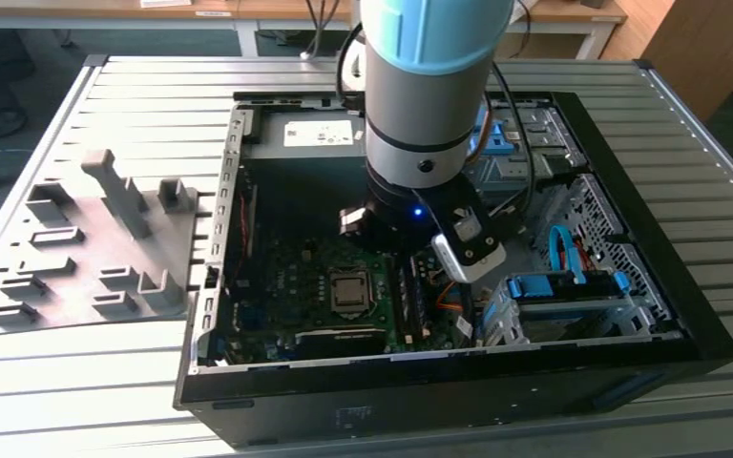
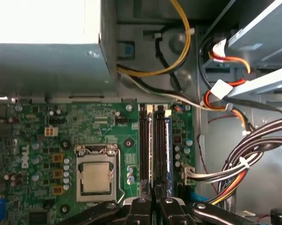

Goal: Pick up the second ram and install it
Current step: 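Insert the second ram into the second slot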

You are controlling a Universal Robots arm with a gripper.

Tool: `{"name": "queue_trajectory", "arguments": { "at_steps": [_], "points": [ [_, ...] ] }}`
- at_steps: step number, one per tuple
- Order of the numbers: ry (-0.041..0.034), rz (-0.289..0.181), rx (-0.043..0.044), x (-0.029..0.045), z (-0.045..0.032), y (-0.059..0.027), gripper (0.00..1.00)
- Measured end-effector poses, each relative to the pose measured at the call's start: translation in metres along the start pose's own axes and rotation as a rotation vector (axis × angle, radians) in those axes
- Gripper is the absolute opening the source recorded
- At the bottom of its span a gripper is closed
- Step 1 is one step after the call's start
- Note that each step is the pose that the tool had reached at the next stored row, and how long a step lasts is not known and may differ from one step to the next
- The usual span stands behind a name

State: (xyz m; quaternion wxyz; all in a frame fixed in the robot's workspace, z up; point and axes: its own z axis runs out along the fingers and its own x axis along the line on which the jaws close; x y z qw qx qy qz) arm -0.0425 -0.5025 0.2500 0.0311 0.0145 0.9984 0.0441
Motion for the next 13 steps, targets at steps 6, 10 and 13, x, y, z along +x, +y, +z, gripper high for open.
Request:
{"name": "queue_trajectory", "arguments": {
  "at_steps": [6,10,13],
  "points": [
    [0.0,0.001,-0.0006,0.0006,0.0092,-0.0007,0.14],
    [-0.0008,-0.001,0.0295,0.0008,0.0105,-0.0001,0.14],
    [-0.0013,-0.002,0.0467,0.0009,0.0116,0.003,0.14]
  ]
}}
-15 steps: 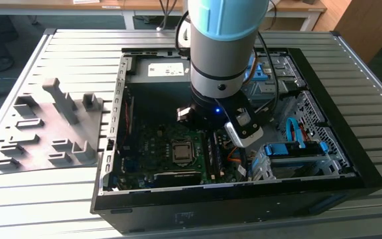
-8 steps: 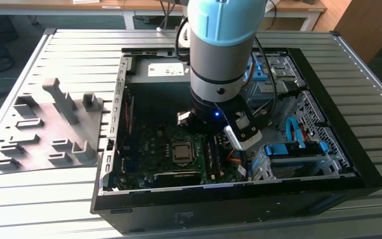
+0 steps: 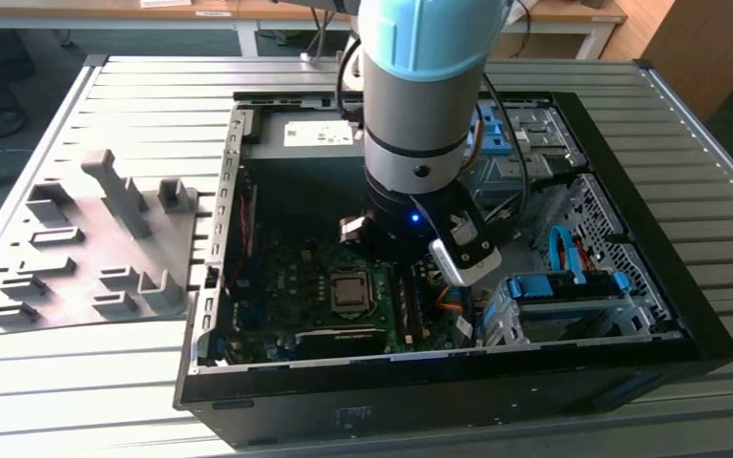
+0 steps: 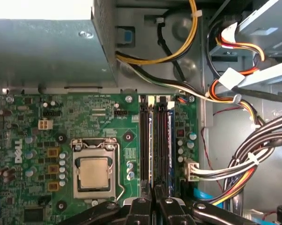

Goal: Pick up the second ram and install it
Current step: 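Insert the second ram into the second slot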

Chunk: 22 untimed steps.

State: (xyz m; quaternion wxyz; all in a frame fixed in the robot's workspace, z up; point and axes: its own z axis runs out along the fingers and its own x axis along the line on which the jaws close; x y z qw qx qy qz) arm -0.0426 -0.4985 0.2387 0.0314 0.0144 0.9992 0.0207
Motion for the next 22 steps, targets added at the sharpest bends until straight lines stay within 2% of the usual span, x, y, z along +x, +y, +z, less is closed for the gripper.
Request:
{"name": "queue_trajectory", "arguments": {
  "at_steps": [3,10,22],
  "points": [
    [-0.0001,0.001,0.0018,0.0002,0.0025,0.003,0.14],
    [-0.0012,0.029,0.0038,-0.0025,0.0074,0.0029,0.14],
    [0.0006,0.001,0.0054,-0.0029,0.0157,0.0026,0.14]
  ]
}}
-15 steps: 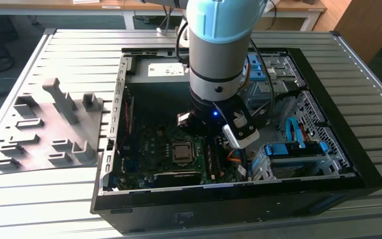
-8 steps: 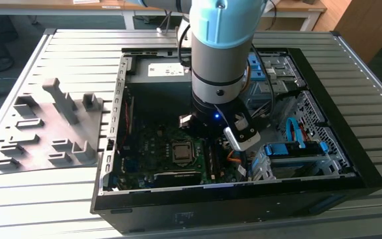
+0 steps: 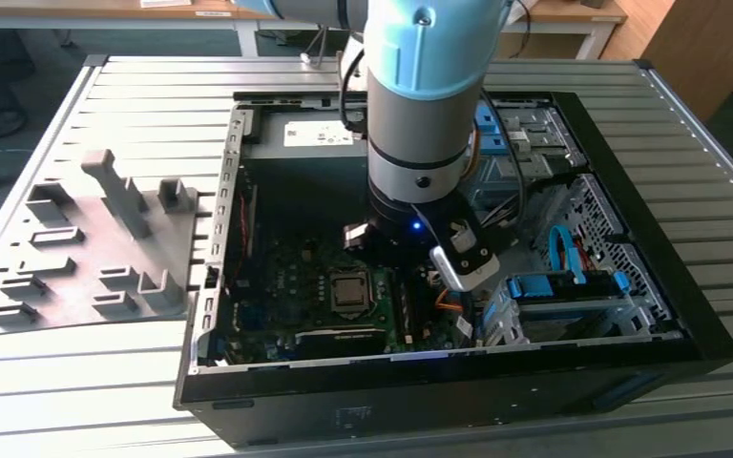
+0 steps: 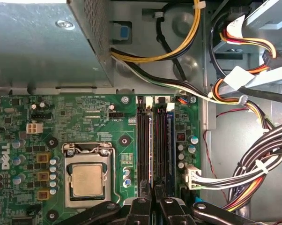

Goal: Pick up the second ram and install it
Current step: 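Insert the second ram into the second slot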

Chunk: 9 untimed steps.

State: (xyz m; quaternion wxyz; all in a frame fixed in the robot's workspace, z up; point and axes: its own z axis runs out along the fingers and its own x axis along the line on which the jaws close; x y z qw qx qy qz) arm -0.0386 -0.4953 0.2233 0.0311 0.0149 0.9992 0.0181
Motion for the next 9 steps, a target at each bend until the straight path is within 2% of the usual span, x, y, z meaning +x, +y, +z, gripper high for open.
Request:
{"name": "queue_trajectory", "arguments": {
  "at_steps": [9],
  "points": [
    [-0.0002,0.0,0.0076,0.0003,0.0038,0.0003,0.14]
  ]
}}
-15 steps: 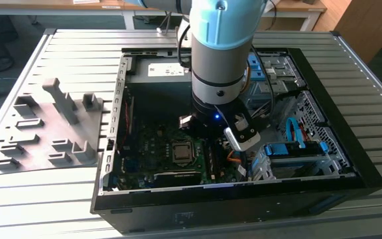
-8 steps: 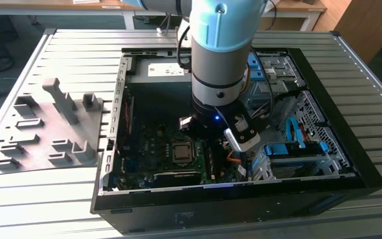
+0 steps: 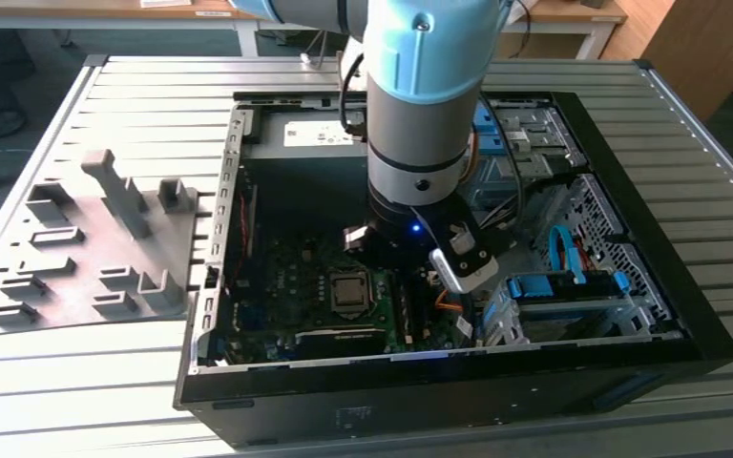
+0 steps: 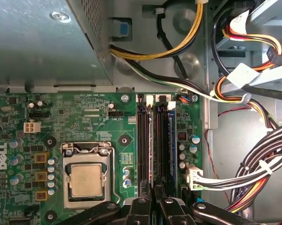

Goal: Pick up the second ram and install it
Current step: 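Insert the second ram into the second slot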

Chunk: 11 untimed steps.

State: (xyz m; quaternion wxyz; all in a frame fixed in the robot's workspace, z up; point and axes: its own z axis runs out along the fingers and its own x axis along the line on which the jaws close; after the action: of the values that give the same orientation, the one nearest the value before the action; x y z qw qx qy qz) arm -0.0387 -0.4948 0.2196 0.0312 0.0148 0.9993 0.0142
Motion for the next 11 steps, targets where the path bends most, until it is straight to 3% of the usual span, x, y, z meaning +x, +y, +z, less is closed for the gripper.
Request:
{"name": "queue_trajectory", "arguments": {
  "at_steps": [11],
  "points": [
    [-0.0005,-0.001,0.0162,0.0003,0.0017,0.0065,0.14]
  ]
}}
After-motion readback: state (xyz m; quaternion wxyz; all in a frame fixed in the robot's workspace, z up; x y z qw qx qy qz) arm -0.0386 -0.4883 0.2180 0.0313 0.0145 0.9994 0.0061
